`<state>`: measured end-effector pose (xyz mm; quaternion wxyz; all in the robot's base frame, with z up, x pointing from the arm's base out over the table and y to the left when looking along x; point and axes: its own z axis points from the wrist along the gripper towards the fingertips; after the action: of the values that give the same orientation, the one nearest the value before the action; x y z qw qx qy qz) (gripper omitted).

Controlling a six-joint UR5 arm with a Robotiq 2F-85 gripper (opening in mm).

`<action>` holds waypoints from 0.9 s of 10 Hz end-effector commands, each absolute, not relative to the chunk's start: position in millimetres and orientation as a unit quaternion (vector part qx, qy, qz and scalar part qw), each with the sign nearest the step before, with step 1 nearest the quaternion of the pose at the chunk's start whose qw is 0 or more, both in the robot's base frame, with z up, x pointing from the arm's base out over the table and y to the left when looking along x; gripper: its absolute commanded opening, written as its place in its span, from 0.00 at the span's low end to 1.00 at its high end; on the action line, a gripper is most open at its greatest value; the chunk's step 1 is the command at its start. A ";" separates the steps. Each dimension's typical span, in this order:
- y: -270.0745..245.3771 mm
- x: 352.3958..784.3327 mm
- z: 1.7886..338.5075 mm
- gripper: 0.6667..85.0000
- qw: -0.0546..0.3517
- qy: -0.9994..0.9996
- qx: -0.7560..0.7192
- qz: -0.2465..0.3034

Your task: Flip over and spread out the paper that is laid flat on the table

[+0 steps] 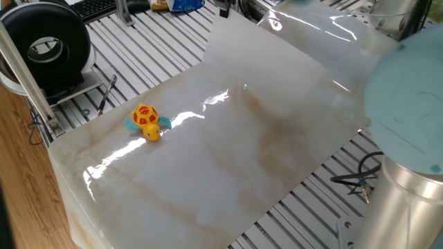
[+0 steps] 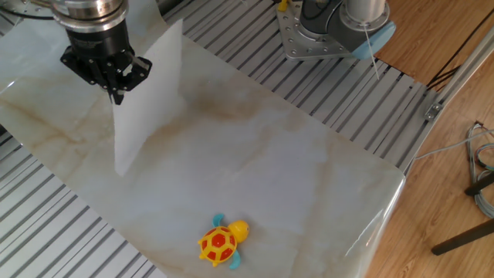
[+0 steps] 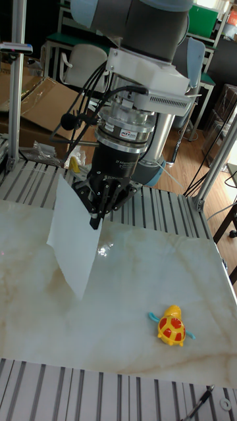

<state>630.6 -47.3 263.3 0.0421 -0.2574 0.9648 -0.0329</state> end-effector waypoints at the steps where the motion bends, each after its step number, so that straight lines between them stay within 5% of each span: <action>1: -47.9 639.5 268.4 0.00 0.047 0.962 -0.267 -0.037; 9: -66.7 644.5 257.8 0.00 0.069 0.957 -0.278 -0.045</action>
<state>640.7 -63.4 261.9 0.0583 -0.2696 0.9600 -0.0482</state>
